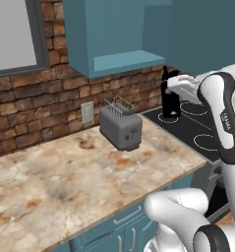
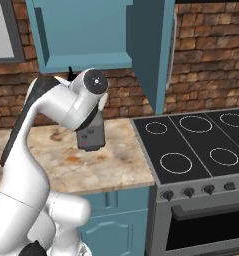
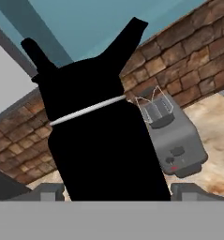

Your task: Pick the juice, water bottle from the counter and place them in the open cabinet.

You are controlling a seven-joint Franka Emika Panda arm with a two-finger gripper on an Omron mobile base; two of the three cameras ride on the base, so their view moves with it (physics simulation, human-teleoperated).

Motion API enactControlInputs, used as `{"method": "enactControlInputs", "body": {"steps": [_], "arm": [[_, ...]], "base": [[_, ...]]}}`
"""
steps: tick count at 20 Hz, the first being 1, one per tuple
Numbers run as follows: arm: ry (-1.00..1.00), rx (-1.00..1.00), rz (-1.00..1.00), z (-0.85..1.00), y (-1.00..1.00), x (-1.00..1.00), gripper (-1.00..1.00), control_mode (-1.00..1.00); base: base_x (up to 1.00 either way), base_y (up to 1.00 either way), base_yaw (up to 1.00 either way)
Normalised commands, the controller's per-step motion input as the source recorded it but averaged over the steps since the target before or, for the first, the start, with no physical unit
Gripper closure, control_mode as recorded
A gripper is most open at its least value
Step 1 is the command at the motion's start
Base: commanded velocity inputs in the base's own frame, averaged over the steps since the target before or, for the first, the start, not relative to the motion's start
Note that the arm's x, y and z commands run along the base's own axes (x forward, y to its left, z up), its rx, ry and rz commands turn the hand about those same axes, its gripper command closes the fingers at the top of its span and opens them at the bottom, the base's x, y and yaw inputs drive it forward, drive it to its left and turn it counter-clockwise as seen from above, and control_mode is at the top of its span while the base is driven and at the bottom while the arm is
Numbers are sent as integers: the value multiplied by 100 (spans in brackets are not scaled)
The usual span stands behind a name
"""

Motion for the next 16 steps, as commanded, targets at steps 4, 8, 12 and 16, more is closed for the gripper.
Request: {"method": "enactControlInputs", "body": {"steps": [4,8,12,16], "arm": [[6,-10,-16,6,0,26,100,-100],[-5,0,-8,0,0,44,100,-100],[-14,0,-6,13,0,43,100,-100],[-16,0,-5,38,6,35,100,-100]], "base": [[0,0,0],[0,0,0],[0,0,0],[0,0,0]]}}
